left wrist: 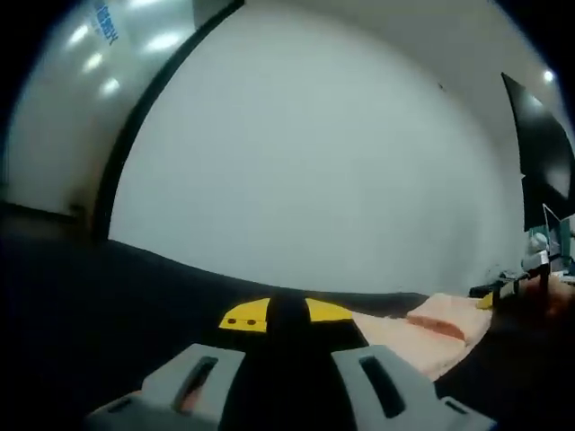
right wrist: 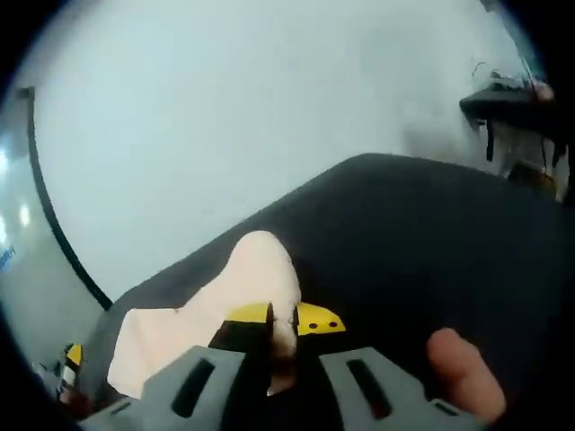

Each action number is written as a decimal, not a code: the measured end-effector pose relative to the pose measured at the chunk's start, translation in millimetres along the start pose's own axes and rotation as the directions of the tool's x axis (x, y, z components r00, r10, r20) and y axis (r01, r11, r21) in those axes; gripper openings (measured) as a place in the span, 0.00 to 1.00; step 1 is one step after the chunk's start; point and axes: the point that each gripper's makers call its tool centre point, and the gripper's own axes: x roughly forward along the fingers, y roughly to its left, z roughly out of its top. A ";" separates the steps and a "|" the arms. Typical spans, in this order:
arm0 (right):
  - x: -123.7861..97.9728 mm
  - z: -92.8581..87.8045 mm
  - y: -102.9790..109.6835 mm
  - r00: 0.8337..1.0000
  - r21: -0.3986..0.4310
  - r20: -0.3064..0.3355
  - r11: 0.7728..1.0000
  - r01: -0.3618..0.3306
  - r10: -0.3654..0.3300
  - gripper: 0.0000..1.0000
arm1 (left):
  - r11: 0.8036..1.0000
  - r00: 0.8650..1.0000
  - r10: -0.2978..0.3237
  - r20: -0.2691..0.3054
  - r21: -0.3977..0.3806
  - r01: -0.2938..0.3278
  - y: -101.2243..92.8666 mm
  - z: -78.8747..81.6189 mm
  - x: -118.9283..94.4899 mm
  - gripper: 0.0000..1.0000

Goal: Fold the towel on the table until its edges align and the towel forms a compact rectangular stack.

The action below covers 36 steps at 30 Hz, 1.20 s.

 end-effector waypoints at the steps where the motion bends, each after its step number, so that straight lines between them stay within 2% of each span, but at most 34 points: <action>1: -3.0 7.0 13.5 1.000 -0.059 0.026 0.998 -0.006 0.008 0.06 | 1.000 1.000 0.000 0.002 -0.009 0.000 4.9 0.7 4.0 0.16; 2: -6.7 11.6 28.0 0.999 -0.106 0.040 0.994 -0.012 0.017 0.06 | 1.000 1.000 -0.001 0.009 -0.014 0.001 4.3 2.2 2.8 0.16; 3: -10.2 16.7 42.2 0.998 -0.139 0.057 0.990 -0.020 0.028 0.06 | 1.000 1.000 0.005 0.012 -0.021 -0.004 16.1 3.1 10.1 0.15; 5: -16.4 25.8 70.6 0.994 -0.242 0.096 0.970 -0.021 0.046 0.06 | 1.000 1.000 0.011 0.007 -0.029 -0.010 18.0 0.3 10.6 0.15; 8: -27.1 28.6 117.7 0.986 -0.366 0.141 0.930 -0.029 0.086 0.06 | 0.999 1.000 0.017 -0.018 -0.041 -0.018 24.9 -5.3 15.2 0.15; 9: -30.2 26.0 139.0 0.983 -0.433 0.153 0.901 -0.024 0.100 0.06 | 0.999 1.000 0.021 -0.019 -0.043 -0.021 25.7 -5.8 16.3 0.15; 11: -31.8 12.9 177.2 0.979 -0.596 0.152 0.803 -0.017 0.133 0.06 | 0.998 1.000 0.025 -0.012 -0.052 -0.025 28.3 -4.9 17.3 0.15; 12: -31.4 2.4 195.8 0.979 -0.642 0.138 0.766 -0.028 0.151 0.06 | 0.998 1.000 0.027 -0.011 -0.057 -0.028 29.8 -4.9 18.1 0.15; 14: -31.5 -16.4 228.5 0.971 -0.700 0.137 0.713 -0.043 0.194 0.06 | 0.998 0.999 0.035 -0.009 -0.058 -0.036 37.0 -6.1 23.8 0.15; 15: -32.8 -25.5 240.9 0.968 -0.734 0.141 0.678 -0.038 0.207 0.06 | 0.997 0.999 0.034 -0.004 -0.063 -0.034 30.9 -5.0 19.2 0.15; 16: -33.7 -32.5 249.4 0.965 -0.753 0.142 0.657 -0.039 0.220 0.06 | 0.997 0.999 0.036 -0.003 -0.067 -0.036 30.1 -4.6 18.2 0.15; 18: -35.6 -63.7 277.3 0.955 -0.809 0.111 0.583 -0.073 0.274 0.06 | 0.996 0.999 0.052 0.005 -0.078 -0.052 35.8 -3.6 18.1 0.15; 19: -35.6 -73.3 283.8 0.953 -0.826 0.100 0.558 -0.081 0.285 0.06 | 0.994 0.998 0.061 0.014 -0.096 -0.060 40.1 -2.0 18.5 0.15; 22: -32.0 -114.6 301.9 0.947 -0.887 0.046 0.449 -0.109 0.319 0.06 | 0.985 0.996 0.083 0.038 -0.152 -0.076 46.3 1.1 13.4 0.15; 23: -29.0 -128.0 303.6 0.948 -0.898 0.023 0.424 -0.120 0.316 0.07 | 0.984 0.995 0.086 0.043 -0.157 -0.079 49.3 1.9 14.2 0.15; 24: -24.1 -140.9 302.9 0.951 -0.899 -0.001 0.417 -0.137 0.310 0.08 | 0.983 0.995 0.091 0.047 -0.163 -0.082 51.5 2.3 14.6 0.15; 25: -21.0 -152.2 299.6 0.955 -0.897 -0.032 0.413 -0.158 0.296 0.09 | 0.982 0.995 0.092 0.047 -0.169 -0.083 45.9 2.0 9.2 0.15; 26: -17.4 -162.0 298.5 0.952 -0.902 -0.064 0.391 -0.183 0.298 0.13 | 0.981 0.994 0.096 0.047 -0.176 -0.086 46.2 1.7 8.0 0.15; 27: -19.0 -170.7 302.1 0.939 -0.932 -0.102 0.297 -0.206 0.329 0.18 | 0.978 0.994 0.097 0.052 -0.191 -0.085 50.3 1.6 10.3 0.15; 28: -24.5 -171.3 309.7 0.918 -0.962 -0.102 0.199 -0.189 0.383 0.25 | 0.977 0.994 0.095 0.057 -0.197 -0.082 48.9 2.3 9.0 0.15; 29: -33.2 -172.5 315.7 0.898 -0.965 -0.097 0.182 -0.191 0.429 0.39 | 0.977 0.994 0.091 0.060 -0.201 -0.077 43.5 2.8 5.0 0.15; 30: -43.0 -179.1 316.4 0.886 -0.945 -0.117 0.225 -0.239 0.450 0.48 | 0.976 0.994 0.087 0.063 -0.205 -0.072 42.2 3.2 4.5 0.15; 31: -55.7 -182.4 319.5 0.858 -0.919 -0.131 0.264 -0.294 0.497 0.55 | 0.976 0.994 0.085 0.064 -0.205 -0.070 41.6 3.9 3.8 0.15; 32: -63.3 -180.5 323.8 0.832 -0.895 -0.138 0.292 -0.337 0.538 0.56 | 0.977 0.994 0.084 0.065 -0.202 -0.069 40.3 4.3 2.8 0.15; 34: -89.6 -178.6 311.7 0.807 -0.851 -0.151 0.340 -0.400 0.571 0.45 | 0.976 0.994 0.088 0.070 -0.206 -0.072 43.6 4.9 4.3 0.15; 35: -99.2 -165.9 307.9 0.783 -0.836 -0.121 0.362 -0.412 0.610 0.41 | 0.974 0.993 0.090 0.073 -0.213 -0.073 42.9 4.6 4.2 0.15; 36: -107.0 -139.6 300.9 0.749 -0.812 -0.058 0.405 -0.420 0.660 0.41 | 0.972 0.993 0.091 0.073 -0.222 -0.072 43.2 4.2 3.9 0.15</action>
